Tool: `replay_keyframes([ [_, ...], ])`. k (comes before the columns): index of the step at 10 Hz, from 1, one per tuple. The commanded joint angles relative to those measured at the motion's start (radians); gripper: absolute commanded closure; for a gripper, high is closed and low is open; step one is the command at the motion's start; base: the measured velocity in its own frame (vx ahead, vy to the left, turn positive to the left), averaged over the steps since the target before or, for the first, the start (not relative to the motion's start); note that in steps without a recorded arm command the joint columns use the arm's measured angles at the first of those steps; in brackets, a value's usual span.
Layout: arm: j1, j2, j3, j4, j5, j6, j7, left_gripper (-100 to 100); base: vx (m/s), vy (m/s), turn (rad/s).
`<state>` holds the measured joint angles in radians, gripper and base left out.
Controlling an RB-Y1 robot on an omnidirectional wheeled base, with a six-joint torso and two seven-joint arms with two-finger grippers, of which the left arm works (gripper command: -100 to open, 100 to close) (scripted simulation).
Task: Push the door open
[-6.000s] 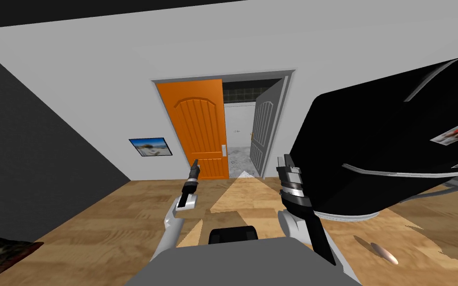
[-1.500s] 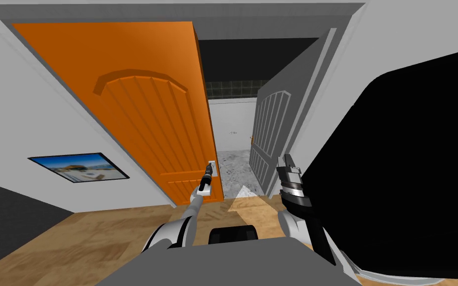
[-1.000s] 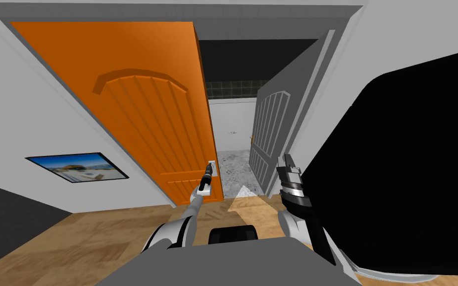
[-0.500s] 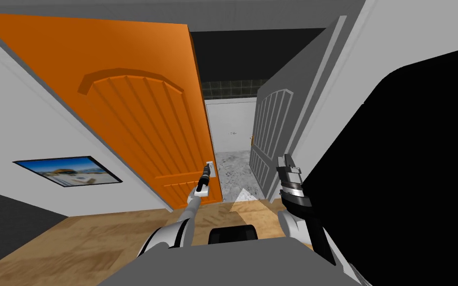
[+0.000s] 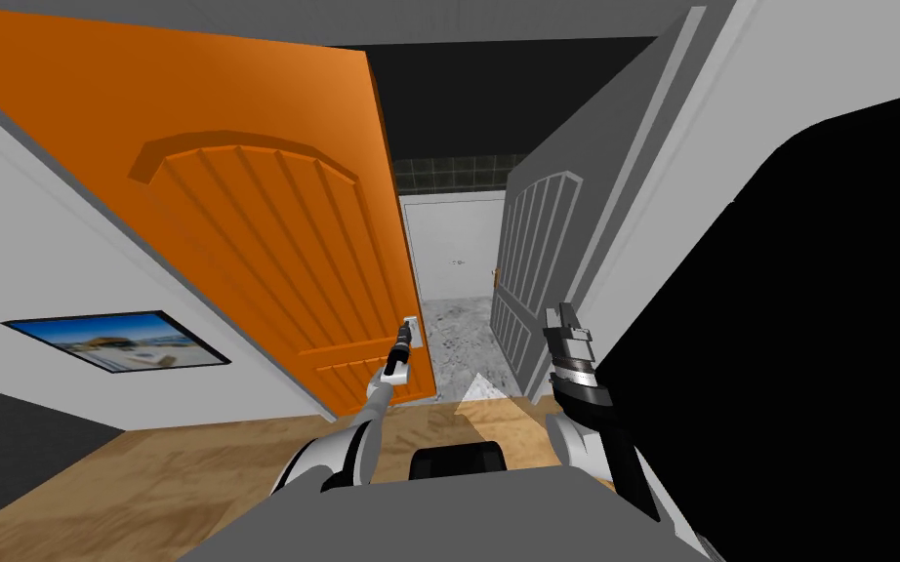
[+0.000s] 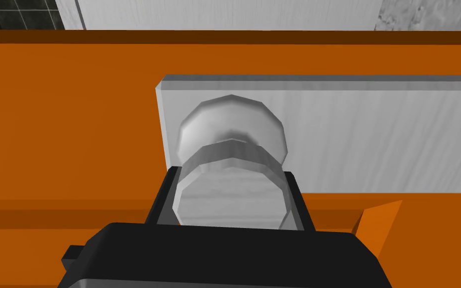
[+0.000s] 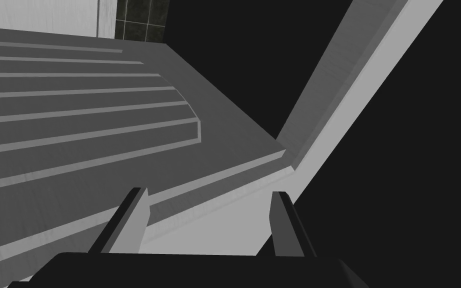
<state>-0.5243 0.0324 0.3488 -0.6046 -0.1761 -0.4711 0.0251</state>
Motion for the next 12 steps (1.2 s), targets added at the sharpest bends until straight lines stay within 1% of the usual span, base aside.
replay_keyframes([
  [1,0.017,0.007,0.0,-0.036,-0.001,0.006,0.005,100,0.027,-0.013,0.007],
  [2,0.02,0.022,0.017,-0.039,0.004,0.006,0.001,100,0.138,-0.04,0.048],
  [4,0.02,0.022,0.017,-0.039,0.004,0.006,0.001,100,0.116,-0.053,0.035],
  [5,0.024,0.034,0.037,-0.041,0.01,0.007,-0.004,100,0.135,-0.064,0.071],
  [6,0.025,0.038,0.042,-0.042,0.011,0.007,-0.005,100,0.18,-0.096,0.118],
  [7,0.016,0.03,0.041,-0.026,0.012,0.008,-0.009,-100,-0.01,-0.076,0.043],
  [10,0.018,0.027,0.039,-0.026,0.013,0.005,-0.007,-100,-0.167,-0.033,0.0],
  [12,0.019,0.018,0.037,-0.027,0.015,0.002,-0.004,-100,-0.201,-0.065,0.019],
])
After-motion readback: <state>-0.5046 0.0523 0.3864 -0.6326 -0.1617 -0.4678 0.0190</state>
